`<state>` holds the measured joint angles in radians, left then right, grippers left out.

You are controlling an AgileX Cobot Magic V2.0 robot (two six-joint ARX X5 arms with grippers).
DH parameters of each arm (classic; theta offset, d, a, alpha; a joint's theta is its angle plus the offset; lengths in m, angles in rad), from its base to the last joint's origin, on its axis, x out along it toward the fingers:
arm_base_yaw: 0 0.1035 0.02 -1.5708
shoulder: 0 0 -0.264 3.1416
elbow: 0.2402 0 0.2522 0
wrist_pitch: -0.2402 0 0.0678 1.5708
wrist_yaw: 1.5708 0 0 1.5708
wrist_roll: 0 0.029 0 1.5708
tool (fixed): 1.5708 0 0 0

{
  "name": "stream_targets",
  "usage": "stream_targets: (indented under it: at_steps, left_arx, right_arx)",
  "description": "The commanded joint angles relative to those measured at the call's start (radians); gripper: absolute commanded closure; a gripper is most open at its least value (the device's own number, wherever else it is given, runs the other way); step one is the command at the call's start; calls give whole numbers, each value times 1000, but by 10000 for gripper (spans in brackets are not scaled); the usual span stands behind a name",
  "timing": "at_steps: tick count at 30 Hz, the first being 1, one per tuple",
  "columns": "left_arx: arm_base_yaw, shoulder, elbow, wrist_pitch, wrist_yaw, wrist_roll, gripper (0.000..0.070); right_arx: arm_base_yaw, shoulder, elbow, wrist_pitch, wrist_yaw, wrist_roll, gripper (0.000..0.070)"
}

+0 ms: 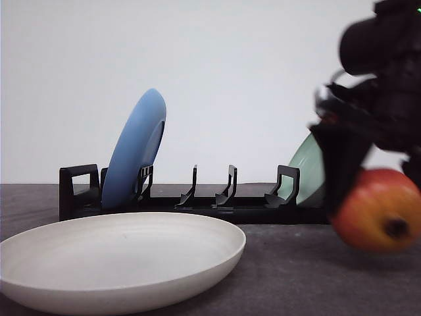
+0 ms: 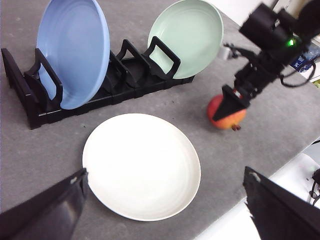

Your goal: Place pomegranate in white plate

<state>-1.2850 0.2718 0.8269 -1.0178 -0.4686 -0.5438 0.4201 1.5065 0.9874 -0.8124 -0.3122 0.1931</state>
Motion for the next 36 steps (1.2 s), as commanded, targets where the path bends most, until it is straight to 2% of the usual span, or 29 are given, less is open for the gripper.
stream_targets:
  at_steps: [1,8,16,21,26,28,30,31,36]
  left_arx:
    - [-13,1,7,12,-6,-7,120]
    - [-13,1,7,11,-6,-8,120]
    - [-13,1,7,10,-6,-8,120]
    - [-13,1,7,7,-6,-20,120]
    - [-13,1,7,7,-6,-25,120]
    - [-13,1,7,7,-6,-26,120]
    - [-13,1,7,7,-6,-26,120]
    - [-13,1,7,7,-6,-26,120]
    - [-13,1,7,4,-6,-26,120]
  right_arx:
    - [55,28,80,-6,-11,22,207]
    - [273,138,271,36,-12,61,207]
    - [444,281,298,186,9,68,207]
    - [484,341,298,262,29,64,206]
    - [489,356,298,274,32,62,191]
    - [489,356,298,266,32,62,134]
    - [488,356,298,259,32,62,20]
    - [488,356,298,258,32,61,0]
    - [481,336,304,252,32,53,0]
